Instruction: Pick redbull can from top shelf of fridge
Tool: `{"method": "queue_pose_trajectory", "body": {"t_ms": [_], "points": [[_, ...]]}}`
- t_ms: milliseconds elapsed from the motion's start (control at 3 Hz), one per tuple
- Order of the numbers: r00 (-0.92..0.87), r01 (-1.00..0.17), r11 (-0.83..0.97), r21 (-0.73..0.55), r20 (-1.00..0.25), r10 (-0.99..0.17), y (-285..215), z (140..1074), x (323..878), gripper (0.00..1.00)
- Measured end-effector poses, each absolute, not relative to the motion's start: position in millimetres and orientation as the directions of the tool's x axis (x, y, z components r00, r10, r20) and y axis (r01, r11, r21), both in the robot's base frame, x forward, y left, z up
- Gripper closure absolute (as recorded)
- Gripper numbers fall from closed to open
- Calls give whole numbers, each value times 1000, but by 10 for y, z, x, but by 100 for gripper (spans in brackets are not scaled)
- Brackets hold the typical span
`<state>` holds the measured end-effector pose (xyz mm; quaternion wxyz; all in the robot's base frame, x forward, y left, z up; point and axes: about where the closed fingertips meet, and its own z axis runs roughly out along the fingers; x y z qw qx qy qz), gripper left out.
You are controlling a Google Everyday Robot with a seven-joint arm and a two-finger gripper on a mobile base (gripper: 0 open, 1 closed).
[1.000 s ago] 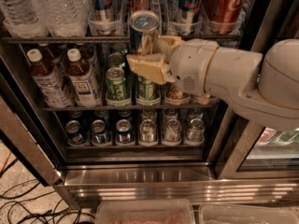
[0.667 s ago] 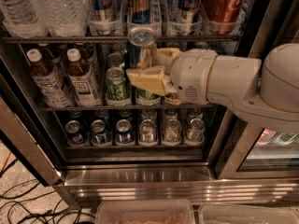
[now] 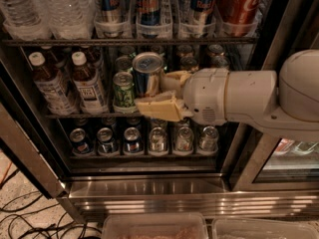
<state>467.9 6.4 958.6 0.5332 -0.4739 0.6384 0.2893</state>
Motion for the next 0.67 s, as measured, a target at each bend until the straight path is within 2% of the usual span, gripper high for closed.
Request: {"method": "queue_pose_trajectory", "body": {"t_ms": [667], "points": [[-14, -930, 354, -102, -951, -309, 99, 9473, 4562, 100]]}}
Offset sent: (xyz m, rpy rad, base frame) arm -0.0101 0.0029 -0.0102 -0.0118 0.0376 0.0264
